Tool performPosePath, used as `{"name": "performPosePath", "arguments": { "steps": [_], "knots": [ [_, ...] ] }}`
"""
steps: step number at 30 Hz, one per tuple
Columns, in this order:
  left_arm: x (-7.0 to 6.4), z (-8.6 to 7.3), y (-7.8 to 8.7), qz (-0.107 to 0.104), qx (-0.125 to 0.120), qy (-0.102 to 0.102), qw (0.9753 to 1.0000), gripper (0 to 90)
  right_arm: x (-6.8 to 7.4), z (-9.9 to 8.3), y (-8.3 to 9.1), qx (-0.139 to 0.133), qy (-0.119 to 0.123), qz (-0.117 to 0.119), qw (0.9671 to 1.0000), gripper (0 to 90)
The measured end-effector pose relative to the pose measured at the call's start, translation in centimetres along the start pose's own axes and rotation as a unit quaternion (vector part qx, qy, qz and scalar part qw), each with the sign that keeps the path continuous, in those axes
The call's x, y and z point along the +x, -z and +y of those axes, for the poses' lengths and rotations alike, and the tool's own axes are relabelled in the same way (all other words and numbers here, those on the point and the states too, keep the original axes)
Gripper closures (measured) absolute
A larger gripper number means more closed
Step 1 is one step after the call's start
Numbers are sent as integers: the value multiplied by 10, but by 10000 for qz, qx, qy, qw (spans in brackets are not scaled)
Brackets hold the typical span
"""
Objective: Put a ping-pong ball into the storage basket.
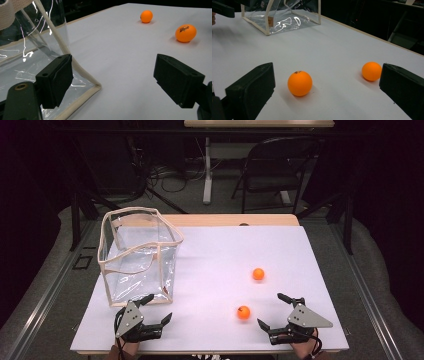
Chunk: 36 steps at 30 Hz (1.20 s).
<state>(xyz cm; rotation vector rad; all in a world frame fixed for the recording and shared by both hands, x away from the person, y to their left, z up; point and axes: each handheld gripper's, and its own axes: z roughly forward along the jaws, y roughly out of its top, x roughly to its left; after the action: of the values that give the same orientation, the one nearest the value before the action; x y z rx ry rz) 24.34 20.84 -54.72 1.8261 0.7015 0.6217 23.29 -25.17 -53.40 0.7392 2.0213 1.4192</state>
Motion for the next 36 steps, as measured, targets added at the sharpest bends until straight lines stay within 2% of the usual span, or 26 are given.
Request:
{"name": "performPosePath", "arguments": {
  "steps": [9, 19, 26, 27, 33, 36],
  "knots": [
    [-1, 0, -2, -82, 82, -18, 9999, 160, 0, 1, -4, 119, -8, 8, 9999, 0],
    [-2, 0, -4, -80, 108, -21, 9999, 160, -1, 3, -17, 447, -82, 138, 9989, 0],
    [-1, 0, -5, -120, 123, -8, 9999, 160, -1, 6, -27, 574, -179, 274, 9978, 0],
    [-1, 0, -5, -120, 123, -8, 9999, 160, 4, 10, -36, 743, -183, 443, 9961, 0],
    [-2, 0, -5, -118, 113, 1, 9999, 160, 4, 10, -36, 743, -183, 443, 9961, 0],
    [-2, 0, -5, -120, 123, 13, 9999, 160, 7, 15, -40, 803, -182, 516, 9953, 0]
  ]
}}
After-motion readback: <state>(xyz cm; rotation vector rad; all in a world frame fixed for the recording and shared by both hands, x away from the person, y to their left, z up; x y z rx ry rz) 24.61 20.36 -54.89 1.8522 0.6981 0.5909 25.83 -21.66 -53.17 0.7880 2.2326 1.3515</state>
